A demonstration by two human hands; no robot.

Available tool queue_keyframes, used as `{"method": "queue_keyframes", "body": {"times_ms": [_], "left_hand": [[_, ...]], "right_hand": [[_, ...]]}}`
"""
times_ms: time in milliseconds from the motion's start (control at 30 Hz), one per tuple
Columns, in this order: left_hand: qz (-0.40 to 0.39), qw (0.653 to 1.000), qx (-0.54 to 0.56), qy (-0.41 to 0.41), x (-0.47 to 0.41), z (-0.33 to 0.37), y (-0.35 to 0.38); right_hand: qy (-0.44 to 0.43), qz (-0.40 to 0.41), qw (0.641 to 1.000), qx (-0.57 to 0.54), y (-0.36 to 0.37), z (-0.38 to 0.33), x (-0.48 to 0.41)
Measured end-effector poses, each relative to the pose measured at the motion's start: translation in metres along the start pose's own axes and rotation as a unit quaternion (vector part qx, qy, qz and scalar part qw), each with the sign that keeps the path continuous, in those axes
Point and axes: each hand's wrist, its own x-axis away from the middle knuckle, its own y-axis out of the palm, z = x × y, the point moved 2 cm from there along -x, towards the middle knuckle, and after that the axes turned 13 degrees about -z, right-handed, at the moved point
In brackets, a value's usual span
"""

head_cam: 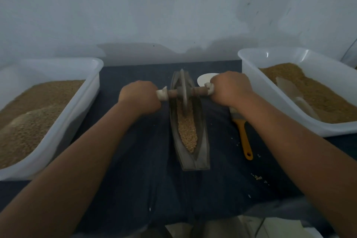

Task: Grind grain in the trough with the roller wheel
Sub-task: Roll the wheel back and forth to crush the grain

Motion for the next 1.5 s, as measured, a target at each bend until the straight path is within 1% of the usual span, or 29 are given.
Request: {"method": "queue_keyframes", "body": {"times_ms": [100, 133, 167, 233, 300, 333, 433, 467, 500, 600, 633, 700, 767, 800, 833, 900, 933, 1000, 1067, 1100, 1133, 1167, 1233, 1267, 1333, 1400, 1433, 1467, 1500], "left_hand": [[-0.077, 0.994, -0.016, 0.069, 0.039, -0.007, 0.009], [-0.099, 0.991, -0.019, 0.090, 0.053, -0.010, 0.013], [-0.112, 0.988, -0.021, 0.103, 0.064, -0.013, 0.017], [-0.121, 0.987, -0.020, 0.105, 0.071, -0.016, 0.025], [-0.117, 0.990, -0.013, 0.078, 0.057, -0.015, 0.025], [-0.100, 0.993, -0.014, 0.057, 0.044, -0.014, 0.022], [-0.012, 1.000, -0.018, -0.003, 0.001, -0.007, 0.003], [0.008, 1.000, -0.019, -0.015, -0.008, -0.005, -0.003], [0.017, 0.999, -0.018, -0.020, -0.013, -0.002, -0.006], [-0.001, 1.000, -0.009, -0.003, -0.006, 0.000, -0.005], [-0.016, 1.000, -0.015, 0.013, 0.002, -0.001, -0.003], [-0.062, 0.996, -0.032, 0.056, 0.026, -0.005, 0.002], [-0.097, 0.989, -0.050, 0.101, 0.051, -0.007, 0.006], [-0.099, 0.986, -0.062, 0.117, 0.058, -0.007, 0.007], [-0.093, 0.985, -0.075, 0.123, 0.061, -0.007, 0.008], [-0.073, 0.987, -0.093, 0.106, 0.051, -0.003, 0.006], [-0.054, 0.990, -0.096, 0.086, 0.040, -0.001, 0.003], [-0.002, 0.995, -0.094, 0.037, 0.013, 0.002, -0.006], [0.030, 0.996, -0.083, 0.009, -0.008, 0.002, -0.016], [0.027, 0.997, -0.070, 0.006, -0.015, 0.001, -0.020], [0.014, 0.998, -0.052, 0.008, -0.019, 0.001, -0.021], [-0.004, 0.999, -0.033, 0.012, -0.019, 0.001, -0.021], [-0.031, 0.999, -0.006, 0.020, -0.007, 0.001, -0.014], [-0.044, 0.999, -0.001, 0.025, 0.004, -0.001, -0.007], [-0.065, 0.997, -0.012, 0.047, 0.032, -0.009, 0.008], [-0.063, 0.993, -0.035, 0.089, 0.058, -0.015, 0.020], [-0.061, 0.992, -0.040, 0.103, 0.063, -0.017, 0.022], [-0.065, 0.991, -0.040, 0.107, 0.060, -0.019, 0.023], [-0.072, 0.992, -0.037, 0.100, 0.054, -0.018, 0.022]], "right_hand": [[-0.032, -0.155, 0.987, -0.039, 0.000, 0.005, 0.035], [-0.046, -0.191, 0.979, -0.049, 0.000, 0.005, 0.051], [-0.055, -0.208, 0.975, -0.050, 0.000, 0.005, 0.065], [-0.052, -0.180, 0.982, -0.024, 0.004, 0.004, 0.077], [-0.033, -0.103, 0.994, 0.015, 0.008, 0.000, 0.065], [-0.022, -0.055, 0.998, 0.020, 0.009, -0.002, 0.054], [-0.002, 0.067, 0.998, 0.004, 0.009, -0.005, 0.014], [0.000, 0.081, 0.997, 0.006, 0.007, -0.004, 0.004], [0.005, 0.076, 0.997, 0.011, 0.005, -0.004, -0.003], [0.011, 0.042, 0.999, 0.018, 0.002, -0.001, -0.006], [0.008, 0.011, 1.000, 0.009, 0.003, 0.001, 0.000], [-0.008, -0.124, 0.992, -0.026, 0.008, 0.006, 0.022], [-0.040, -0.264, 0.959, -0.094, 0.014, 0.010, 0.052], [-0.059, -0.303, 0.944, -0.120, 0.016, 0.010, 0.065], [-0.071, -0.311, 0.939, -0.127, 0.018, 0.011, 0.070], [-0.057, -0.259, 0.960, -0.093, 0.026, 0.013, 0.063], [-0.032, -0.209, 0.975, -0.067, 0.029, 0.012, 0.053], [0.015, -0.076, 0.996, -0.037, 0.032, 0.009, 0.028], [0.027, 0.048, 0.998, -0.040, 0.028, 0.005, 0.005], [0.019, 0.091, 0.995, -0.041, 0.025, 0.004, -0.003], [0.008, 0.113, 0.993, -0.032, 0.020, 0.002, -0.007], [0.000, 0.116, 0.993, -0.019, 0.014, 0.002, -0.009], [-0.010, 0.081, 0.997, -0.001, 0.007, 0.002, -0.005], [-0.016, 0.031, 0.999, -0.010, 0.007, 0.003, 0.001], [-0.036, -0.116, 0.992, -0.037, 0.011, 0.008, 0.023], [-0.060, -0.244, 0.965, -0.072, 0.014, 0.010, 0.050], [-0.068, -0.272, 0.956, -0.085, 0.015, 0.011, 0.059], [-0.069, -0.271, 0.956, -0.084, 0.017, 0.011, 0.061], [-0.063, -0.242, 0.966, -0.069, 0.017, 0.009, 0.056]]}}
